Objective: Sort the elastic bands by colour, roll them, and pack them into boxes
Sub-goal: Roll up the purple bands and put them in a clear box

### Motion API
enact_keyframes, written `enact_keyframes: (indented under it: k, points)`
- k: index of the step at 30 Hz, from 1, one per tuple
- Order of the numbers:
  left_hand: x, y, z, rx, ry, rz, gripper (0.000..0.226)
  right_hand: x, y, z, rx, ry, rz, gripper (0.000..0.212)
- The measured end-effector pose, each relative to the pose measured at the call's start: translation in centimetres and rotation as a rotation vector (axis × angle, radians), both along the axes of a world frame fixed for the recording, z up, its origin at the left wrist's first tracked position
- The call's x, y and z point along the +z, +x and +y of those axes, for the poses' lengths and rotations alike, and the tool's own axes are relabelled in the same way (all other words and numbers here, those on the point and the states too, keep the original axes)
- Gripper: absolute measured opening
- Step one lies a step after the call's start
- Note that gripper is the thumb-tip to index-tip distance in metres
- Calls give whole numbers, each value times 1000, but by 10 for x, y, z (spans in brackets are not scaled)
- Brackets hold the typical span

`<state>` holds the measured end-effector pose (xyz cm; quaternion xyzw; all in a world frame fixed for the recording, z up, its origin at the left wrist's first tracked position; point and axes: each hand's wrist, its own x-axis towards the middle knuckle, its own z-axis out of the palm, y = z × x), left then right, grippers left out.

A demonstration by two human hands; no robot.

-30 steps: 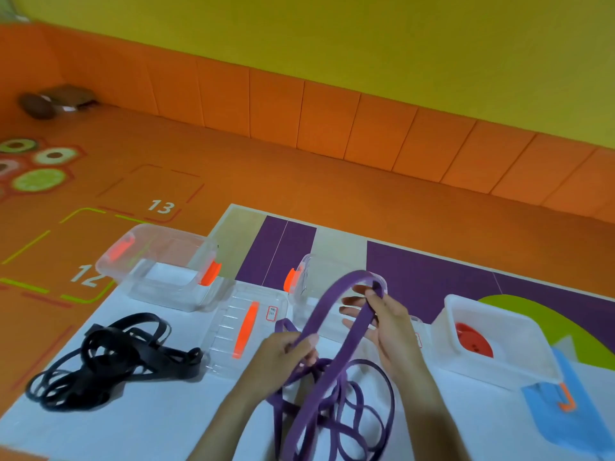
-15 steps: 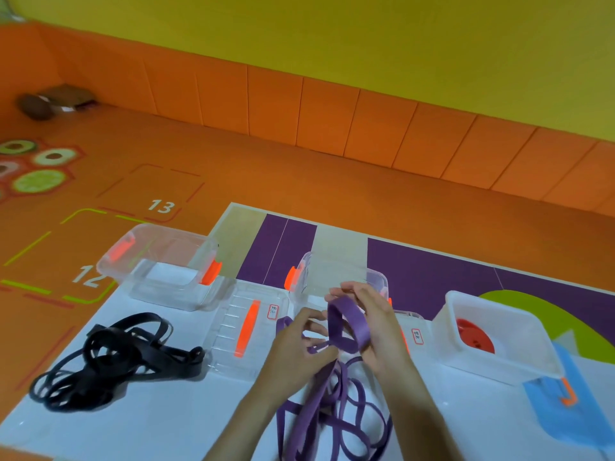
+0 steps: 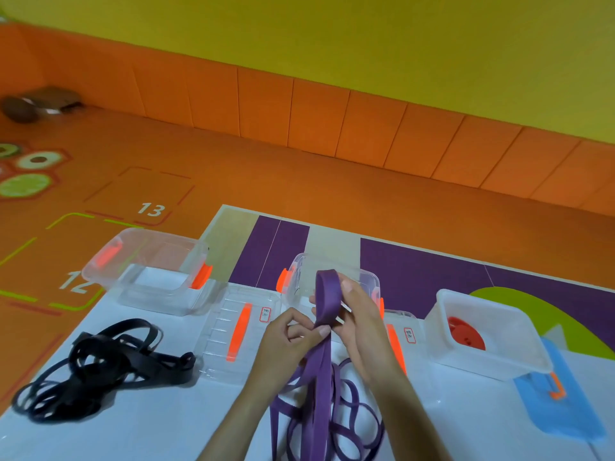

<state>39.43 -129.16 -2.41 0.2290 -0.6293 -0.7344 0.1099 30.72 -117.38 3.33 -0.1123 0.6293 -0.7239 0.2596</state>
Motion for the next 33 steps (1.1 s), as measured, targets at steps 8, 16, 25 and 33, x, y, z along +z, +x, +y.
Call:
enact_keyframes:
  k: [8, 16, 25, 33]
  points:
    - [14, 9, -3, -307, -34, -75, 41, 7, -9, 10, -110, 91, 267, 46]
    - [9, 13, 0, -287, -127, -37, 42, 15, -20, 7, -114, 495, 516, 55]
    - [9, 25, -14, -112, 68, 6, 40, 20, -20, 5, -41, 228, 235, 59]
    - [13, 32, -20, -160, 176, -40, 48, 13, -25, 12, -61, 126, 123, 32]
